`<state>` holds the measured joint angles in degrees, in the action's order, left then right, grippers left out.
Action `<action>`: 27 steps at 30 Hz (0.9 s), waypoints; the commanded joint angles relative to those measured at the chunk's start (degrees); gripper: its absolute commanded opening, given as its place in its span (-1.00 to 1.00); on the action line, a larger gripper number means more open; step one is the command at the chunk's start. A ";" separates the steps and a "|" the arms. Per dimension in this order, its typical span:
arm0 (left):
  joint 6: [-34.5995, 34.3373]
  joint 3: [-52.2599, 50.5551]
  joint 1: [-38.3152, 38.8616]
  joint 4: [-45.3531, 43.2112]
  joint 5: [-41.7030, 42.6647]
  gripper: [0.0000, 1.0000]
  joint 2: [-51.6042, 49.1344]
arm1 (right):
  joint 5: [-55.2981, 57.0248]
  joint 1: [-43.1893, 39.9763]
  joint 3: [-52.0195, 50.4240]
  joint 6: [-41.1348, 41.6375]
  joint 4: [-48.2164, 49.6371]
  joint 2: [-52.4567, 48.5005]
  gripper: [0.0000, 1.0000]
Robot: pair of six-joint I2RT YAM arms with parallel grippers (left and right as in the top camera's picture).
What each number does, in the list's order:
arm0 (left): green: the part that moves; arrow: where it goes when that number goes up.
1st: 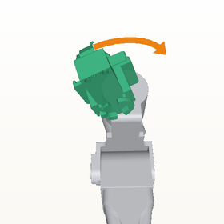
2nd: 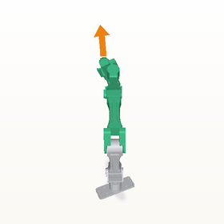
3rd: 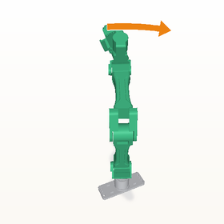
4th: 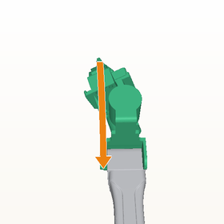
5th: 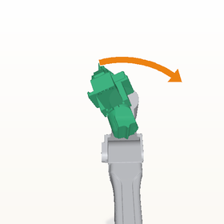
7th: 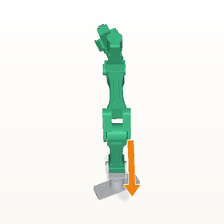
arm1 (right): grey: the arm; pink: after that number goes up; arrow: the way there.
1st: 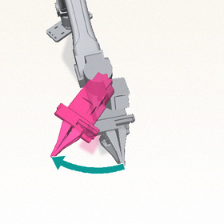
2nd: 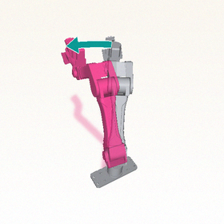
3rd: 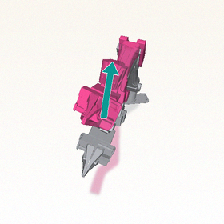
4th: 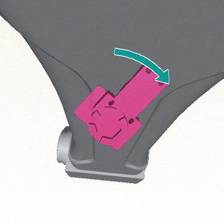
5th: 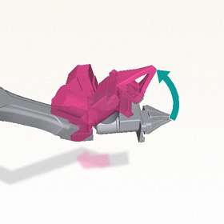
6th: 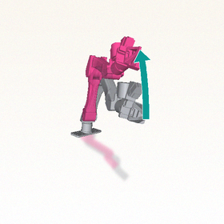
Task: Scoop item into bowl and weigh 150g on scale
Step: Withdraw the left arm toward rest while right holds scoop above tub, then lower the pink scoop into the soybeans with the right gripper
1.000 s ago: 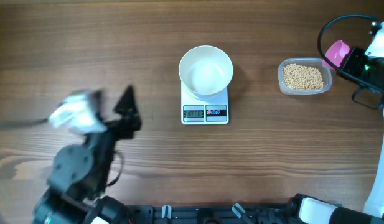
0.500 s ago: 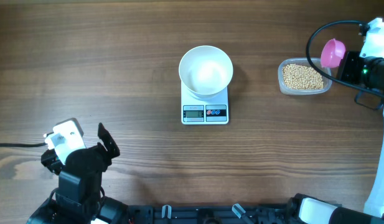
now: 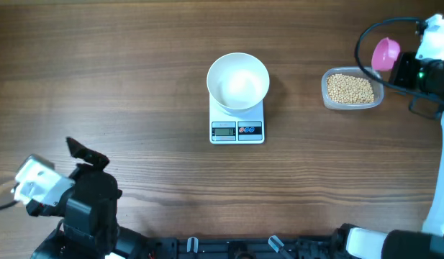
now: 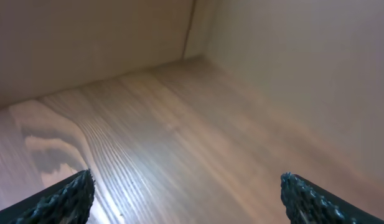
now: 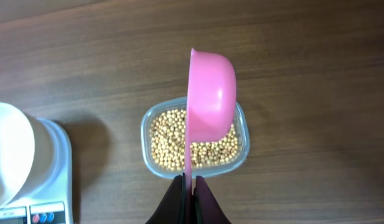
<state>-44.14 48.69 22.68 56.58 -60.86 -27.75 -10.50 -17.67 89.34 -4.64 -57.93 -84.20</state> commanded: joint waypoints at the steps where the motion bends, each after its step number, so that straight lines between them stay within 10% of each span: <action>1: -11.93 -0.09 -0.46 -0.22 -4.55 1.00 -0.07 | -1.42 0.09 -0.22 3.34 0.61 -2.32 -0.91; 12: -16.46 -0.09 -6.01 -4.37 -10.25 1.00 -0.07 | -7.26 0.07 -0.22 -1.46 13.92 -2.69 -0.91; 19: 16.79 -0.02 -11.39 -19.76 24.37 1.00 -0.07 | -13.92 0.07 -0.20 3.80 15.08 -2.58 -0.91; 27: 20.85 7.74 -11.39 -9.20 52.85 0.99 -9.79 | -3.23 0.09 -0.20 4.66 -7.28 -2.54 -0.91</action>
<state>-28.53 51.48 11.62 41.34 -24.56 -30.89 -20.29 -17.67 89.25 -0.91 -60.12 -86.80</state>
